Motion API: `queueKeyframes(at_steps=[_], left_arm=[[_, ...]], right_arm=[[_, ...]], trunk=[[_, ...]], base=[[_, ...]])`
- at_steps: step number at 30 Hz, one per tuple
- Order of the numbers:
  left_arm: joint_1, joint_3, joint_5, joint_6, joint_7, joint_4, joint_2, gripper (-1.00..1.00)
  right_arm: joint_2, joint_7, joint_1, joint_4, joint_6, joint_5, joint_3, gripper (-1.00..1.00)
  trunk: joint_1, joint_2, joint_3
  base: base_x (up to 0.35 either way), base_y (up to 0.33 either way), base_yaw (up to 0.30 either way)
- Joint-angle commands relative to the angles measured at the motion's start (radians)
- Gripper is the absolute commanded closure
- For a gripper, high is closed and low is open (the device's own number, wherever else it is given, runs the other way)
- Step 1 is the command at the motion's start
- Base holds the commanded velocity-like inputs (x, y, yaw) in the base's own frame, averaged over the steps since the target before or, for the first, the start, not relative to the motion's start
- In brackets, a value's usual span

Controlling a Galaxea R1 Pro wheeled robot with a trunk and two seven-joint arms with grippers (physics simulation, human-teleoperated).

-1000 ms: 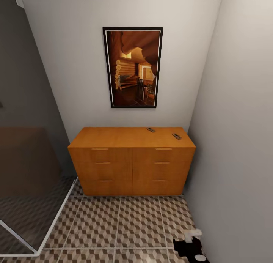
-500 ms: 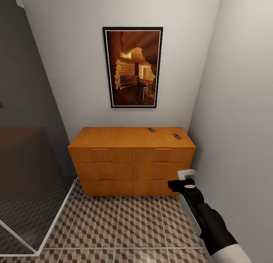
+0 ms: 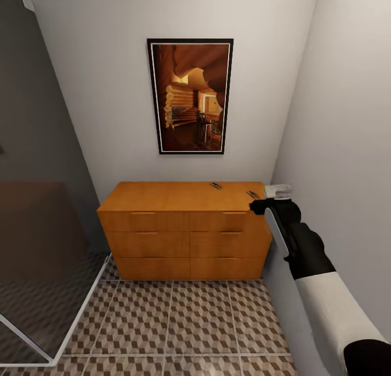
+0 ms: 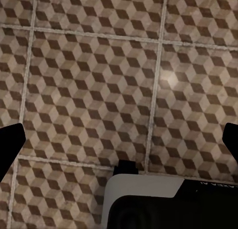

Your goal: Take the four mousetraps from the cabinet in the bathroom and place them on the bathroom floor. Make sure all four end up on the same floor surface, and ensure that at least two of them are either under or directly next to the same bathroom sink.

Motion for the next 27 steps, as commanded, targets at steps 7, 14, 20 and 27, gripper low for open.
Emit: queueKeyframes(at_steps=[7, 14, 20, 27], left_arm=[[-0.001, -0.008, 0.004, -0.003, 0.002, 0.003, 0.000, -1.00], [-0.001, -0.008, 0.004, -0.003, 0.002, 0.004, 0.000, -1.00], [-0.001, -0.008, 0.004, -0.004, 0.002, 0.004, 0.000, -1.00], [-0.001, -0.008, 0.004, -0.003, 0.002, 0.004, 0.000, -1.00]], right_arm=[[-0.027, -0.003, -0.227, 0.121, 0.021, -0.020, -0.015, -1.00], [-0.042, 0.180, -0.305, 0.317, 0.014, -0.024, -0.010, -1.00], [-0.052, 0.302, -0.311, 0.429, -0.074, -0.017, -0.009, -1.00], [-0.055, 0.340, -0.312, 0.475, -0.130, -0.012, -0.009, -1.00]], trunk=[[0.001, -0.002, -0.003], [0.001, -0.002, -0.003], [0.001, -0.002, -0.003], [0.001, -0.002, -0.003]], base=[[0.000, 0.000, 0.000], [0.007, 0.000, 0.000], [0.118, 0.000, 0.000], [0.283, 0.000, 0.000]])
